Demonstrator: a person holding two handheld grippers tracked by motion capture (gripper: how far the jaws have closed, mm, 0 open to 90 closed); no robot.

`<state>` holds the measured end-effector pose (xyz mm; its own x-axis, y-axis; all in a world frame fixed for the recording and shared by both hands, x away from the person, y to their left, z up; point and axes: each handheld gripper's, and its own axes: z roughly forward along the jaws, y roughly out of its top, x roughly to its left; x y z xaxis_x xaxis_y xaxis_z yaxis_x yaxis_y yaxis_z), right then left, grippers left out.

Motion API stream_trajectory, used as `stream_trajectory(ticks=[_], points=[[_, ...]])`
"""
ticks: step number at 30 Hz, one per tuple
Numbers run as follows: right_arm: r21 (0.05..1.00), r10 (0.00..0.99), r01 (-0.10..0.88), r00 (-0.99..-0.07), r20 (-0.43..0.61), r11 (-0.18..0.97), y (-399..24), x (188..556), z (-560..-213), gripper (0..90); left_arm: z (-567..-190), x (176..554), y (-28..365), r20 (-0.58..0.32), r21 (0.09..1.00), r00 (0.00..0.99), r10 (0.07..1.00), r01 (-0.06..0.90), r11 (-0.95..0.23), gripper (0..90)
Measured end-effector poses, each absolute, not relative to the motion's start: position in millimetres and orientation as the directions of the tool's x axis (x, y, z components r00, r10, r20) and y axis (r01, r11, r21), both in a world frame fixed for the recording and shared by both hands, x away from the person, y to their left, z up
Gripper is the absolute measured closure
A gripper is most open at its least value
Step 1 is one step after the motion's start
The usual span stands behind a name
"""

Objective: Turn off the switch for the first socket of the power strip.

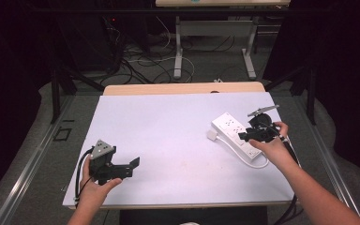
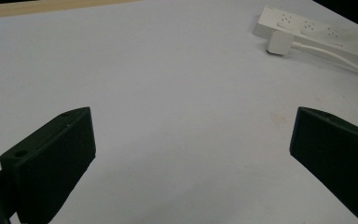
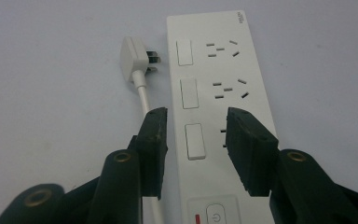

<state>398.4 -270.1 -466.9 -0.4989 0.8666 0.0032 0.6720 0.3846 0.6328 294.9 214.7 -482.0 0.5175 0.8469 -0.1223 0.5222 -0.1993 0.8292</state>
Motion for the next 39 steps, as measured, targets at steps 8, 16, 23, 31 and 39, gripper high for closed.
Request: stream_trajectory(ticks=[8,16,23,31,39], points=[[0.651,0.856,0.643,-0.517,-0.019,0.403,-268,391,-464,50.7,-482,295,215,-0.122,0.829,0.518,0.847,0.522,-0.199,0.1],[0.678,0.854,0.624,-0.520,-0.010,0.388,-265,379,-458,45.0,-482,295,215,-0.122,0.829,0.518,0.847,0.522,-0.199,0.1],[0.703,0.854,0.600,-0.519,-0.020,0.381,-263,370,-455,41.2,-482,294,214,-0.123,0.828,0.519,0.846,0.523,-0.200,0.1],[0.721,0.848,0.573,-0.529,-0.037,0.389,-264,360,-451,38.0,-482,294,214,-0.127,0.829,0.516,0.847,0.524,-0.195,0.1],[0.738,0.844,0.553,-0.534,-0.040,0.385,-260,346,-449,36.3,-482,294,214,-0.124,0.828,0.519,0.846,0.523,-0.200,0.1]])
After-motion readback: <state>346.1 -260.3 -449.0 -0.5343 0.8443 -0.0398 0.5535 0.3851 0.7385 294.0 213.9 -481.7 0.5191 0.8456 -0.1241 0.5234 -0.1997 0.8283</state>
